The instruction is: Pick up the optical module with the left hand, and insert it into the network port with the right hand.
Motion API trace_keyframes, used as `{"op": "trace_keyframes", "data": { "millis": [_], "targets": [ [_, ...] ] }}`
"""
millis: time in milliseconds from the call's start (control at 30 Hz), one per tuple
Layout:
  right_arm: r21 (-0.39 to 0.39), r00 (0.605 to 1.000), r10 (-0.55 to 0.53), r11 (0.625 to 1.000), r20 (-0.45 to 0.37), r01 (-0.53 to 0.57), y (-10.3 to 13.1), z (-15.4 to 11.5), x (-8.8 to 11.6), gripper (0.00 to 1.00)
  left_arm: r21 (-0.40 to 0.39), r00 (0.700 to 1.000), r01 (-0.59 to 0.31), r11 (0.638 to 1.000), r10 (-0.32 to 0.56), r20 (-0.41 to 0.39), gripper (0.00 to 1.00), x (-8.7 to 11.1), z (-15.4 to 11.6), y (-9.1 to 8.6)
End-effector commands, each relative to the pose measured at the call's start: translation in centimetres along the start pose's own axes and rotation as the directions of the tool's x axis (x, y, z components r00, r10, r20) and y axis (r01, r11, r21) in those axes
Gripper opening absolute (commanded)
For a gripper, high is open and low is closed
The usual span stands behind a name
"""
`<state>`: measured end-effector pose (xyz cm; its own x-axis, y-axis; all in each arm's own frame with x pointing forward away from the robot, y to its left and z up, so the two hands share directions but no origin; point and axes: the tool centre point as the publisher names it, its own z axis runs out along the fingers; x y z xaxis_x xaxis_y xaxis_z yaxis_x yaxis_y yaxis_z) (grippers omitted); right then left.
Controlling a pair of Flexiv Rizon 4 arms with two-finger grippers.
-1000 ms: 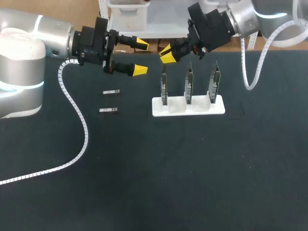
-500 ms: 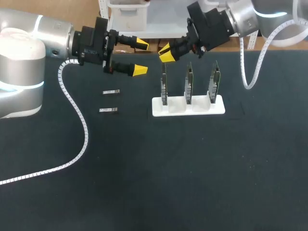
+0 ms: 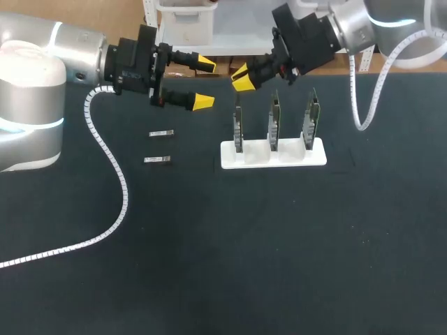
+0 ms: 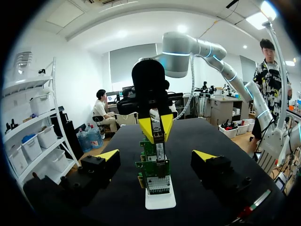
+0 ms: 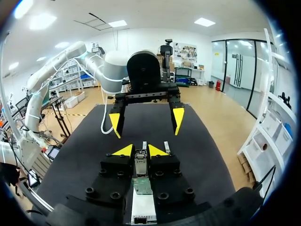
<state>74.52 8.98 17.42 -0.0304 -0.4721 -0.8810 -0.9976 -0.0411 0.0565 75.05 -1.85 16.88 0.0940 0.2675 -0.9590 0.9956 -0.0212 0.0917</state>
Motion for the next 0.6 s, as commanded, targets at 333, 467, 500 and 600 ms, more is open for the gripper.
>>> {"op": "trace_keyframes", "data": {
  "millis": [333, 467, 500, 600],
  "targets": [
    [0.006, 1.0, 0.002, 1.0, 0.001, -0.002, -0.04, 0.48, 0.17, 0.0, -0.001, 1.0, -0.001, 1.0, 0.001, -0.001, 1.0, 0.02, 0.0, -0.04],
    [0.009, 1.0, 0.004, 1.0, 0.004, -0.004, -0.05, 0.39, 0.25, 0.0, -0.001, 1.0, -0.001, 1.0, 0.001, -0.001, 1.0, 0.02, 0.0, -0.04],
    [0.011, 1.0, 0.004, 1.0, 0.005, -0.004, -0.03, 0.34, 0.21, 0.0, -0.001, 1.0, -0.001, 1.0, 0.001, -0.001, 1.0, 0.02, 0.0, -0.04],
    [0.013, 1.0, 0.003, 1.0, 0.009, -0.003, -0.02, 0.24, 0.16, 0.0, -0.001, 1.0, -0.001, 1.0, 0.001, -0.001, 1.0, 0.02, 0.0, -0.04]
  ]
}}
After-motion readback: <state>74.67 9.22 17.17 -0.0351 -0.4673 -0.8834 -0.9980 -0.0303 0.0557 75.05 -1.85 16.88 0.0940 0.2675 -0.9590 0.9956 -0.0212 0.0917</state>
